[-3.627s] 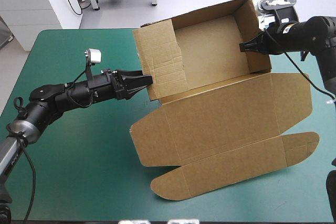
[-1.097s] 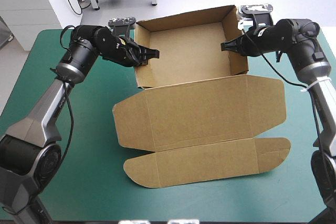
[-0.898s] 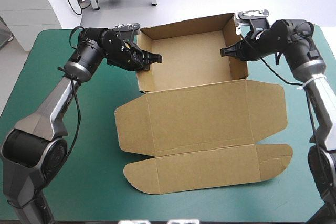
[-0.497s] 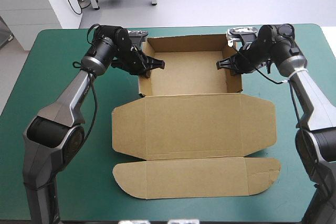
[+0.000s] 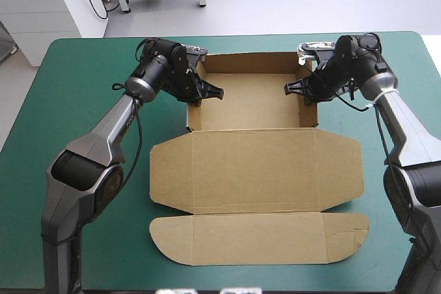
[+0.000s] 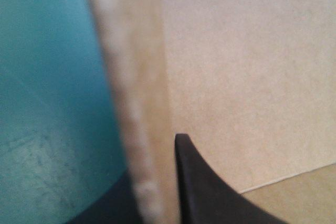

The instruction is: Fold the box

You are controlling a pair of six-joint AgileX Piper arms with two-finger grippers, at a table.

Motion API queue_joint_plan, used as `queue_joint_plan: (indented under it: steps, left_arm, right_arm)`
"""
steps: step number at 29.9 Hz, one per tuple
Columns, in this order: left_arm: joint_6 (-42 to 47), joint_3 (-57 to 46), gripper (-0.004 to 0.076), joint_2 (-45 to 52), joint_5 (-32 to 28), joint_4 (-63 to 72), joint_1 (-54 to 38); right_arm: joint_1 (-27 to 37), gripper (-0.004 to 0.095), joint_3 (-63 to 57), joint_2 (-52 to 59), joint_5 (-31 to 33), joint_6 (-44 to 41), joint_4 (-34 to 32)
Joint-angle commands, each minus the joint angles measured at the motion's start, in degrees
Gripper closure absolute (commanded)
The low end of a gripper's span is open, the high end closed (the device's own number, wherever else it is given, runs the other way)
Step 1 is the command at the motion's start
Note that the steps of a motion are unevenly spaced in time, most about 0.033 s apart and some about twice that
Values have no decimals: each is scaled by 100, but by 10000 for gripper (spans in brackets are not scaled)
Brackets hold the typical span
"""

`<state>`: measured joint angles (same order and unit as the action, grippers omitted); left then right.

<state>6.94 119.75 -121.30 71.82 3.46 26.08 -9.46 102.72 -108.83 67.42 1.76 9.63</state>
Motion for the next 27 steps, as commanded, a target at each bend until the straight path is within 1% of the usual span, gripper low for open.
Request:
queue_joint_plan:
  steps: [1,5,10,13,16,19,22,24,25,27]
  left_arm:
    - [-378,220,731,302,217,-8,191]
    - [-389,220,731,239,217,13,191]
    - [-398,220,731,235,217,-12,177]
    - [-694,209,731,235,217,18,177]
    - [-724,183,731,235,217,43,177]
    - [-936,174,731,235,217,59,177]
    - [-963,174,731,235,217,48,177]
    - [-963,174,730,235,217,48,177]
    - [-963,174,720,235,217,94,177]
    - [-963,174,652,235,217,284,169]
  right_arm:
    - [-24,925,152,236,140,13,-44]
    - [-24,925,152,51,391,13,-152]
    - [-24,925,152,-154,368,13,-135]
    - [-24,925,152,-202,380,13,-123]
    - [-24,925,152,-219,390,13,-123]
    - [-24,925,152,-219,382,36,-217]
    - [-24,899,152,-219,355,86,-324]
    - [-24,816,152,-219,355,253,-324]
    - [-24,756,152,-219,355,290,-300]
    - [-24,593,152,-219,355,303,-282]
